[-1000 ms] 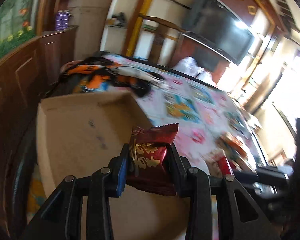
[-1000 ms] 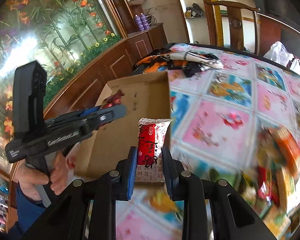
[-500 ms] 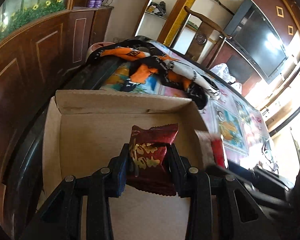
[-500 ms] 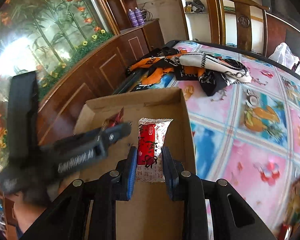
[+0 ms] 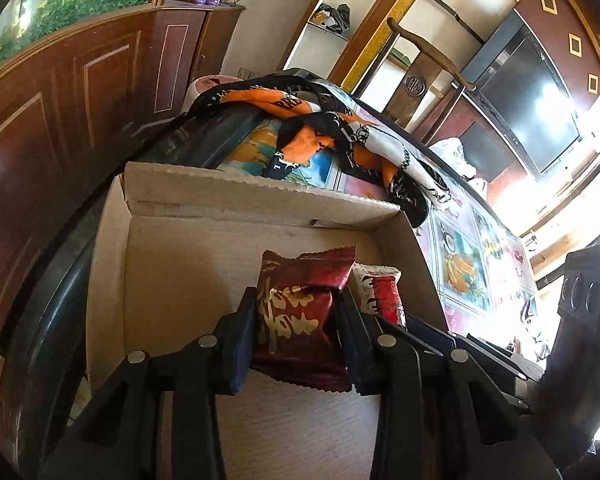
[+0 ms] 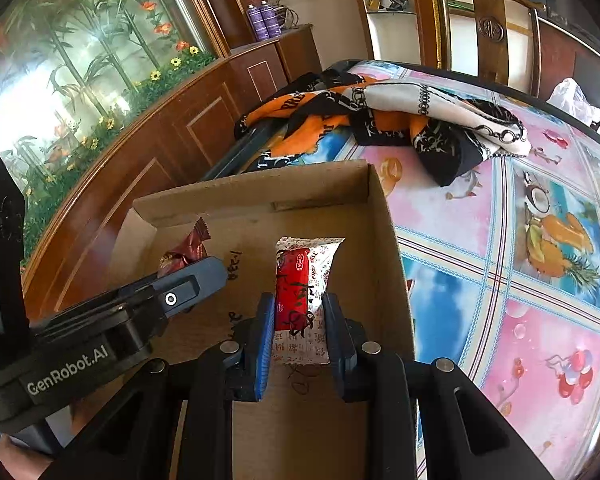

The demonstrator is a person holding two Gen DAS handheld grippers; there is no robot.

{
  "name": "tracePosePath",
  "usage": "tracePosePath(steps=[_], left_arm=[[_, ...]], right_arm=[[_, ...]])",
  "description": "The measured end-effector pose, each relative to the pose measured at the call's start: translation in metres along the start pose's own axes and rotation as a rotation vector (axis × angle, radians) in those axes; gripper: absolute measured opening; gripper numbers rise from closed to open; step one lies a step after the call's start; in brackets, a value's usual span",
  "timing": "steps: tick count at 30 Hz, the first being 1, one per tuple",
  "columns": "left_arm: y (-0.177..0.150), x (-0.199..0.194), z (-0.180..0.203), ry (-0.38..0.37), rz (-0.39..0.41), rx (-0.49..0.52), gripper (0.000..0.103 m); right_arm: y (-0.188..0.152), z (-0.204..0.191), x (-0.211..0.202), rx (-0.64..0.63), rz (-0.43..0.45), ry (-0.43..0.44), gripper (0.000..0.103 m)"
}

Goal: Organize snacks
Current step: 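Carry both packets into the cardboard box and open both grippers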

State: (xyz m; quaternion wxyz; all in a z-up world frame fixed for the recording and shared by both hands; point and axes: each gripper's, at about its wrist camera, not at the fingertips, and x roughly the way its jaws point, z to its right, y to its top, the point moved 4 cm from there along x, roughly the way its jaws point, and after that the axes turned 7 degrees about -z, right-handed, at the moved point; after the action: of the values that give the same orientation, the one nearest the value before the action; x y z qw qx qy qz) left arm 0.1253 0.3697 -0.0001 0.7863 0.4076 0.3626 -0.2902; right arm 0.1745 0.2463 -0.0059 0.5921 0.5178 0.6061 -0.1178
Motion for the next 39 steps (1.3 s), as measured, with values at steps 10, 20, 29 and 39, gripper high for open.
tracePosePath(steps=[10,20,29,39], left_arm=[[0.001,-0.002,-0.001,0.001,0.021,-0.004,0.061],[0.001,-0.023,0.005,-0.042,0.089,0.003,0.064],[-0.012,-0.032,0.028,0.016,0.126,0.083,0.067],[-0.039,-0.050,0.046,0.084,0.173,0.132,0.071]], right_arm=[[-0.001,-0.002,-0.001,-0.017,-0.004,-0.011,0.028],[-0.015,0.005,-0.031,-0.003,0.039,0.032,0.030],[-0.052,0.015,-0.071,0.041,0.089,0.120,0.036],[-0.082,0.020,-0.090,0.033,0.099,0.150,0.040]])
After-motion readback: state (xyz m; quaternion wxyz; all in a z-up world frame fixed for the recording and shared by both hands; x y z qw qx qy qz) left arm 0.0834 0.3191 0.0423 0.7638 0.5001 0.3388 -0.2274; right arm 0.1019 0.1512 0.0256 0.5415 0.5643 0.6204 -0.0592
